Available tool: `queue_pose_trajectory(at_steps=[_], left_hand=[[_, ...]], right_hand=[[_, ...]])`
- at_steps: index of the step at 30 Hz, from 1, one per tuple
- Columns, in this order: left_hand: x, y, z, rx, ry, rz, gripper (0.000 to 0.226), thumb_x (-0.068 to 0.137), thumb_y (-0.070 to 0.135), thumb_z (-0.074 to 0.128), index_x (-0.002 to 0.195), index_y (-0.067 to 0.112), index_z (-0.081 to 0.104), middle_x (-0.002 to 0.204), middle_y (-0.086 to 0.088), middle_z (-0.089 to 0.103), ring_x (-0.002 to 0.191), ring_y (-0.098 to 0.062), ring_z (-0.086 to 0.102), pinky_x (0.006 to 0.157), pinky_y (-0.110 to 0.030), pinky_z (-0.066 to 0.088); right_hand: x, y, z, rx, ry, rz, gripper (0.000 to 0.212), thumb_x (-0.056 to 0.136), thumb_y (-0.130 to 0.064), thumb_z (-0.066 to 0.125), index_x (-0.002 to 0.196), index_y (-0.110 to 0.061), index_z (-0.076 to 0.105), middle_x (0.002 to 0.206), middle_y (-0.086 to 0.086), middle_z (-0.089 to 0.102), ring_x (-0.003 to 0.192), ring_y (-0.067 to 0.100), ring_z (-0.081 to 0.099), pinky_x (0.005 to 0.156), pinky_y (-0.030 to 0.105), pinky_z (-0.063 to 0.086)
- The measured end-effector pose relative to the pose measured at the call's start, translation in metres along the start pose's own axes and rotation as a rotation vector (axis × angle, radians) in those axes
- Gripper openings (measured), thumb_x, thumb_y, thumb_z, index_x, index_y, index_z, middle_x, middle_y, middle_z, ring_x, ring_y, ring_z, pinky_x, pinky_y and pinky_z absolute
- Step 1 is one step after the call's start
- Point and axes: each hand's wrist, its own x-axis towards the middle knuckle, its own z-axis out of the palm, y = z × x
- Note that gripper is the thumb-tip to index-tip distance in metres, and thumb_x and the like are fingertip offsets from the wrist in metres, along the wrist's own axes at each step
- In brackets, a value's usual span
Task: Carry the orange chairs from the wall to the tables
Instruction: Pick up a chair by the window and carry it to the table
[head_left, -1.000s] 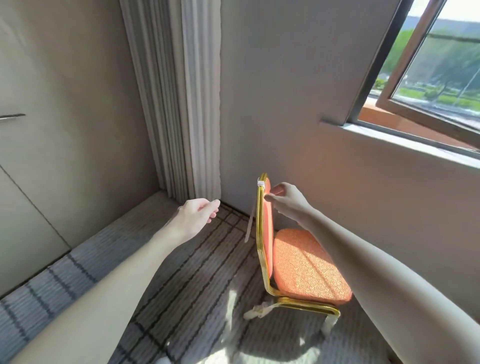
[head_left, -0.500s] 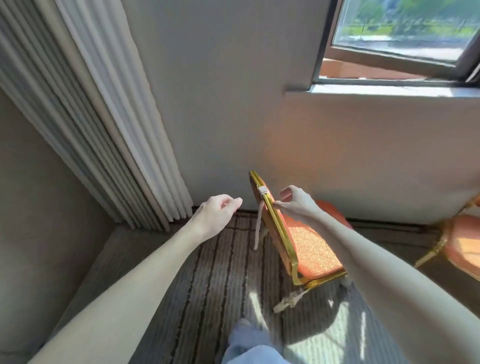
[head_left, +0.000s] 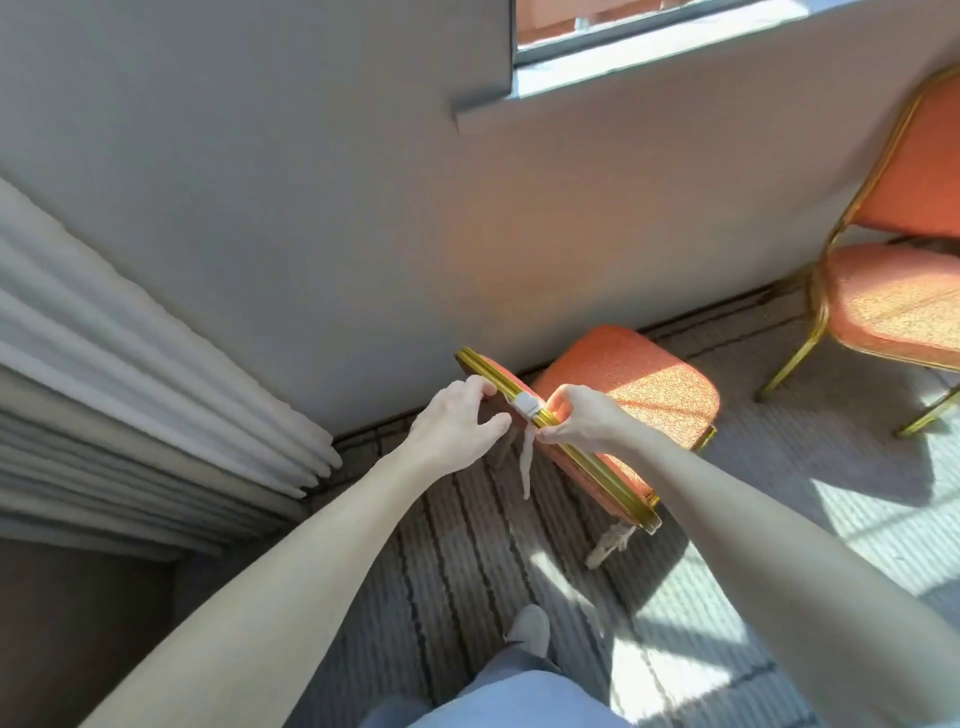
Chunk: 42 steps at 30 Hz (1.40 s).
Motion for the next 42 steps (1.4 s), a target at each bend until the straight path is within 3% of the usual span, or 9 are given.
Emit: queue_pose_trajectory(at_steps=[8, 12, 18, 24, 27, 29, 34, 38, 42], left_hand=[[0.068, 0.006, 0.017, 0.131, -0.046, 0.439, 0.039, 0.1, 0.045, 0.035, 0.116, 0.023, 0.063, 0.118, 0.006, 0.065, 0.113, -0.014, 0.056, 0.102, -0.041, 0.039], [0.099, -0.005, 0.03, 0.249, -0.131, 0.615, 0.04, 0.102, 0.044, 0.026, 0.09, 0.027, 0.061, 0.082, 0.012, 0.062, 0.084, -0.012, 0.057, 0.093, -0.039, 0.039], [0.119, -0.028, 0.028, 0.293, -0.177, 0.749, 0.054, 0.105, 0.05, 0.025, 0.066, 0.025, 0.051, 0.068, 0.006, 0.059, 0.07, -0.017, 0.057, 0.084, -0.039, 0.037], [0.111, -0.065, 0.014, 0.398, -0.183, 0.916, 0.059, 0.103, 0.046, 0.027, 0.057, 0.019, 0.053, 0.054, 0.002, 0.059, 0.052, -0.017, 0.051, 0.075, -0.04, 0.046], [0.113, -0.068, -0.009, 0.534, -0.221, 1.076, 0.033, 0.096, 0.044, 0.04, 0.102, 0.023, 0.064, 0.067, -0.001, 0.062, 0.057, -0.021, 0.047, 0.055, -0.033, 0.043], [0.113, -0.074, -0.027, 0.579, -0.252, 1.166, 0.045, 0.09, 0.049, 0.036, 0.115, 0.022, 0.062, 0.074, -0.001, 0.065, 0.061, -0.022, 0.051, 0.052, -0.031, 0.039], [0.105, -0.074, -0.078, 0.339, -0.293, 1.0, 0.042, 0.098, 0.042, 0.043, 0.067, 0.016, 0.056, 0.07, -0.006, 0.062, 0.077, -0.032, 0.063, 0.068, -0.039, 0.049], [0.115, -0.074, -0.115, 0.266, -0.177, 1.059, 0.057, 0.098, 0.053, 0.033, 0.061, 0.017, 0.059, 0.074, -0.012, 0.068, 0.079, -0.034, 0.063, 0.068, -0.037, 0.043], [0.135, -0.096, -0.121, 0.273, -0.09, 1.233, 0.068, 0.091, 0.06, 0.021, 0.058, 0.016, 0.06, 0.06, -0.007, 0.066, 0.064, -0.026, 0.062, 0.061, -0.034, 0.04]], right_hand=[[0.0, -0.011, 0.029, 0.091, 0.205, 0.23, 0.027, 0.083, -0.048, 0.068, 0.087, -0.026, 0.052, 0.08, -0.007, 0.06, 0.077, 0.017, 0.059, 0.058, 0.03, 0.039], [0.011, -0.024, 0.051, -0.079, 0.286, 0.339, 0.025, 0.09, -0.044, 0.059, 0.089, -0.021, 0.05, 0.075, -0.005, 0.056, 0.078, 0.022, 0.059, 0.065, 0.034, 0.043], [0.022, -0.058, 0.082, -0.017, 0.375, 0.62, 0.022, 0.074, -0.04, 0.065, 0.089, -0.024, 0.06, 0.083, -0.003, 0.064, 0.091, 0.024, 0.058, 0.094, 0.045, 0.036], [0.008, -0.104, 0.108, 0.148, 0.28, 0.659, 0.027, 0.066, -0.047, 0.065, 0.083, -0.026, 0.06, 0.074, -0.005, 0.068, 0.076, 0.022, 0.066, 0.081, 0.044, 0.052], [0.005, -0.13, 0.108, 0.188, 0.215, 0.649, 0.032, 0.063, -0.04, 0.071, 0.086, -0.019, 0.063, 0.072, -0.004, 0.066, 0.07, 0.021, 0.066, 0.064, 0.038, 0.056], [0.001, -0.153, 0.115, 0.189, 0.258, 0.657, 0.028, 0.068, -0.035, 0.068, 0.089, -0.018, 0.061, 0.075, -0.002, 0.065, 0.07, 0.021, 0.064, 0.063, 0.037, 0.056], [0.001, -0.204, 0.097, 0.142, 0.399, 0.67, 0.02, 0.07, -0.027, 0.066, 0.081, -0.013, 0.058, 0.074, 0.003, 0.061, 0.068, 0.022, 0.058, 0.055, 0.031, 0.044], [0.006, -0.238, 0.088, 0.213, 0.585, 0.682, 0.021, 0.068, -0.034, 0.07, 0.074, -0.015, 0.063, 0.07, 0.001, 0.063, 0.074, 0.024, 0.06, 0.073, 0.036, 0.044], [0.014, -0.25, 0.09, 0.367, 0.611, 0.702, 0.028, 0.062, -0.034, 0.079, 0.063, -0.014, 0.059, 0.063, 0.003, 0.063, 0.064, 0.021, 0.06, 0.056, 0.031, 0.041]])
